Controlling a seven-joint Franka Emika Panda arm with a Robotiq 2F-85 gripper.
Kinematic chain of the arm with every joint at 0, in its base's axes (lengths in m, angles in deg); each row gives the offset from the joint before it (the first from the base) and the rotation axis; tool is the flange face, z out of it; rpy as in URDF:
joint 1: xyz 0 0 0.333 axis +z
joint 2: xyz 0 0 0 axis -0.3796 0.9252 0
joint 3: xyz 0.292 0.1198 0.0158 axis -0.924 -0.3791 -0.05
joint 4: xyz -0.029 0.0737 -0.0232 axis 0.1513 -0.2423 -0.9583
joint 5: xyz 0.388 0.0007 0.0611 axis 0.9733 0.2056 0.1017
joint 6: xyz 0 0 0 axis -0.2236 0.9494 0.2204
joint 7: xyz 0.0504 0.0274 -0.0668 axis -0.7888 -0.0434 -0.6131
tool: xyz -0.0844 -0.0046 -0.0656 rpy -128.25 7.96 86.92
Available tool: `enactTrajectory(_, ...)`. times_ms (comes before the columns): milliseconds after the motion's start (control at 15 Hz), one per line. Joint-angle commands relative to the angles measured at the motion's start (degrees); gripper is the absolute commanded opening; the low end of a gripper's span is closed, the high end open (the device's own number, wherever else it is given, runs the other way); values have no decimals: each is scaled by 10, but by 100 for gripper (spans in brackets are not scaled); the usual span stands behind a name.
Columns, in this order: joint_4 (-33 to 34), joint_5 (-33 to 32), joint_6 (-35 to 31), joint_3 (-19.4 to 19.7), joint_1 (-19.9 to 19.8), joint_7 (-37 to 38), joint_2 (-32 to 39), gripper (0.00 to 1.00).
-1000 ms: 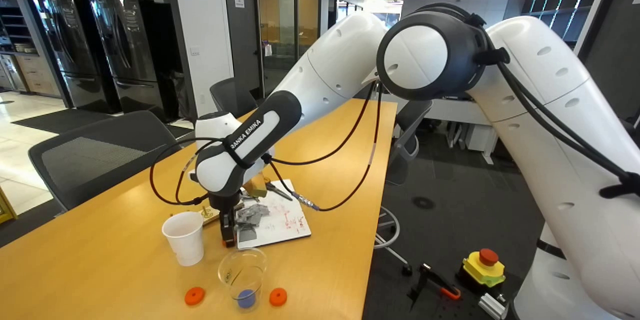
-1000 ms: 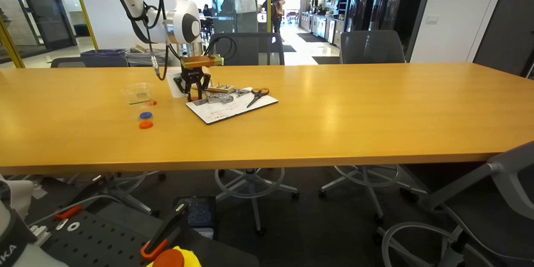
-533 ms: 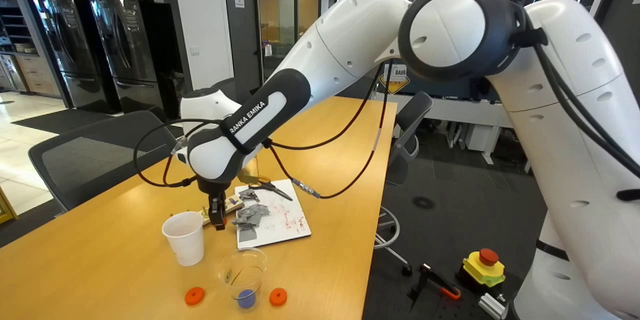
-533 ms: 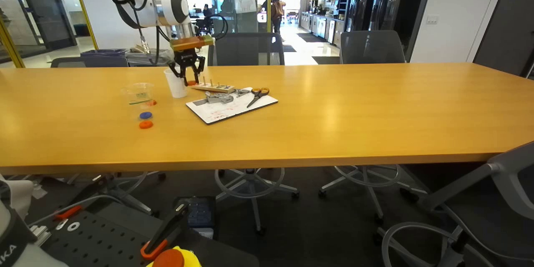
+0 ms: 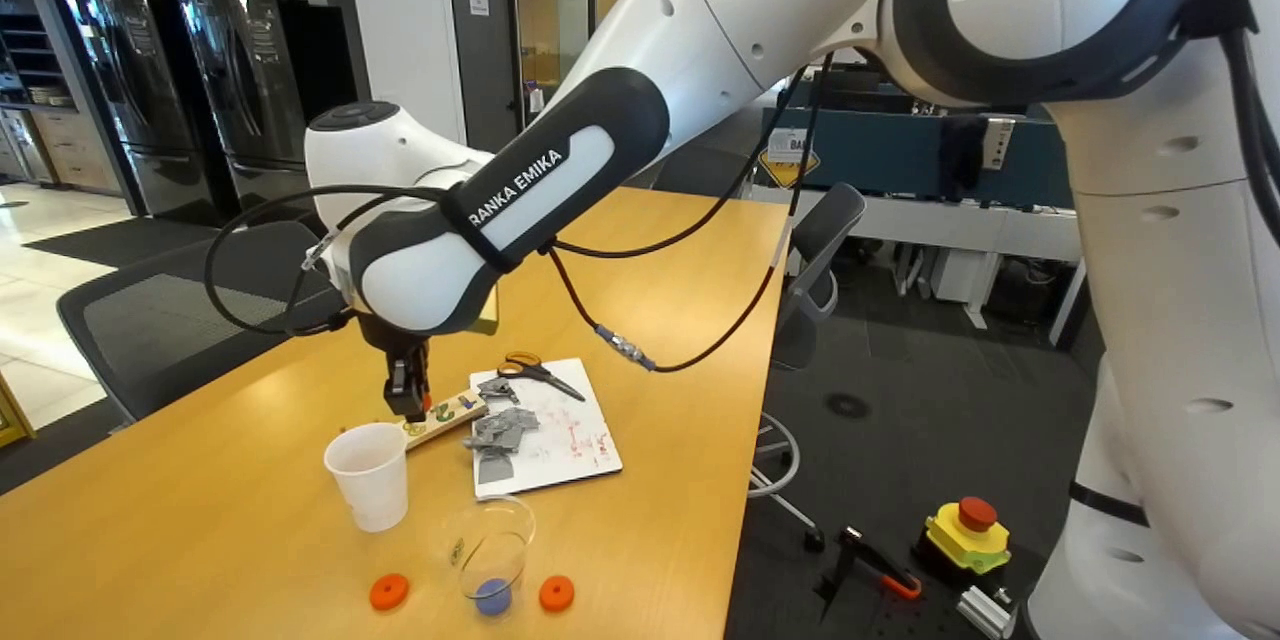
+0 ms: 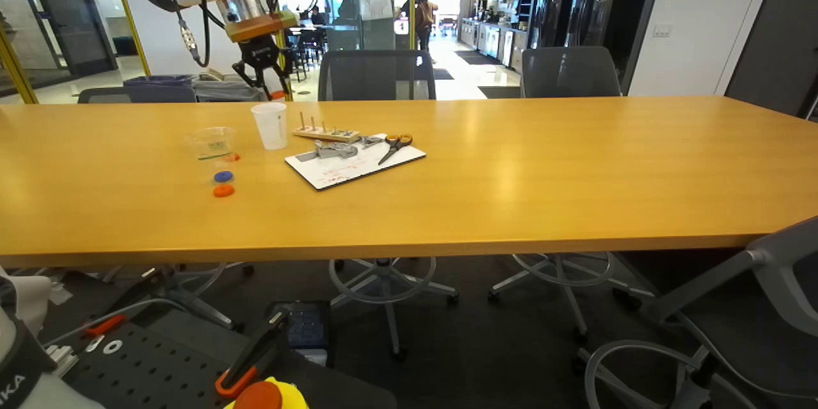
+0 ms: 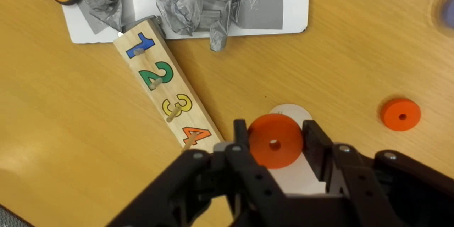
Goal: Put the blue disc in the clear cup and the orange discs in the white cup
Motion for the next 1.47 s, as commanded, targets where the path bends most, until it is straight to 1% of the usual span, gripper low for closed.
enactTrajectory(0, -5, -7, 4, -4, 13, 24, -17, 22)
enactTrajectory(133, 12, 4, 9, -10, 15, 20, -5, 22)
enactTrajectory(400, 25, 11, 5, -17, 15, 13, 11, 22)
enactTrajectory(1200, 86, 33, 8, -21, 12, 2, 70, 21)
enactTrajectory(1267, 90, 36, 14, -20, 13, 5, 73, 50)
enactTrajectory(1333, 92, 40, 20, -20, 13, 6, 74, 69)
enactTrajectory(1400, 92, 42, 23, -19, 14, 8, 74, 76)
